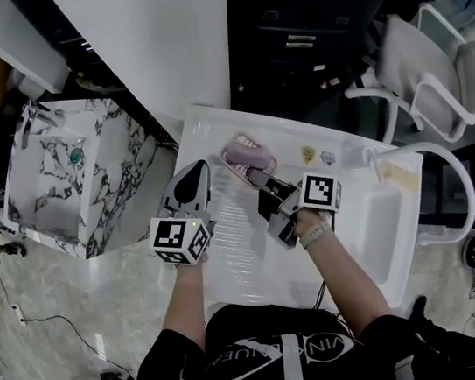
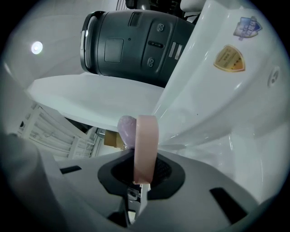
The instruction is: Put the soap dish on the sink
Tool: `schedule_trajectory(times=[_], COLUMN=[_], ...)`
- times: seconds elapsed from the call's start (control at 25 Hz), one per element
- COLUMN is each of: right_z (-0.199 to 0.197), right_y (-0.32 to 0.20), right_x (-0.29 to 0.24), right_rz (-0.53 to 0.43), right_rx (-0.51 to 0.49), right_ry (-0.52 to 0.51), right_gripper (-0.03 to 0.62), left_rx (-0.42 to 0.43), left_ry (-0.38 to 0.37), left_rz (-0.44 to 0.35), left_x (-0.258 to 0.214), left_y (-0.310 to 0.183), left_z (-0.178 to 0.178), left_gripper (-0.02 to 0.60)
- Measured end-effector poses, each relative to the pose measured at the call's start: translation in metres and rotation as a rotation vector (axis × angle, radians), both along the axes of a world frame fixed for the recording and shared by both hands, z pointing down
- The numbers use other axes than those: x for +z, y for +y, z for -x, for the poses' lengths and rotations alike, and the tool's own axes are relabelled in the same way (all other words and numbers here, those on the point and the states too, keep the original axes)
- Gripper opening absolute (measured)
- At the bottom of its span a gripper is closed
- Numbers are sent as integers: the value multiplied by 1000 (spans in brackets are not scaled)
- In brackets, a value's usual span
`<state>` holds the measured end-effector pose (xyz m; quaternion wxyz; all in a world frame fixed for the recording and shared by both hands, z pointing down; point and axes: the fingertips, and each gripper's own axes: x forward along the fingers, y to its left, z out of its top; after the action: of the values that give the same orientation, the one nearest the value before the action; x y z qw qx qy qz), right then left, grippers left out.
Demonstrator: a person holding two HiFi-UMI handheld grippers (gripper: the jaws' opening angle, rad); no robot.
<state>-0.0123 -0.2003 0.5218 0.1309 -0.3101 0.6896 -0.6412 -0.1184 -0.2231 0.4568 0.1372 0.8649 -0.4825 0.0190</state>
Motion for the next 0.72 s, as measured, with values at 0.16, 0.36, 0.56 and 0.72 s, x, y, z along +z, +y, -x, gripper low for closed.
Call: schedule_trajectory(times=[0.16, 0.36, 0.56, 0.72], right_z=[8, 20, 33, 43], right_y=[-17, -49, -59, -58], right_x=[6, 7, 16, 28], right_rz=[45, 0, 29, 65], right_rx=[-22, -76, -102, -122], right_ry=[38, 62, 48, 48], right_gripper=[48, 48, 48, 48], left_rx=[-2, 10, 7, 17], left_ry=[5, 12, 9, 1], left_rz=[15, 41, 84, 87], left_x=[8, 19, 35, 40], left_y=[-12, -23, -24, -23], left_z=[1, -2, -5, -15], left_gripper=[14, 14, 14, 14])
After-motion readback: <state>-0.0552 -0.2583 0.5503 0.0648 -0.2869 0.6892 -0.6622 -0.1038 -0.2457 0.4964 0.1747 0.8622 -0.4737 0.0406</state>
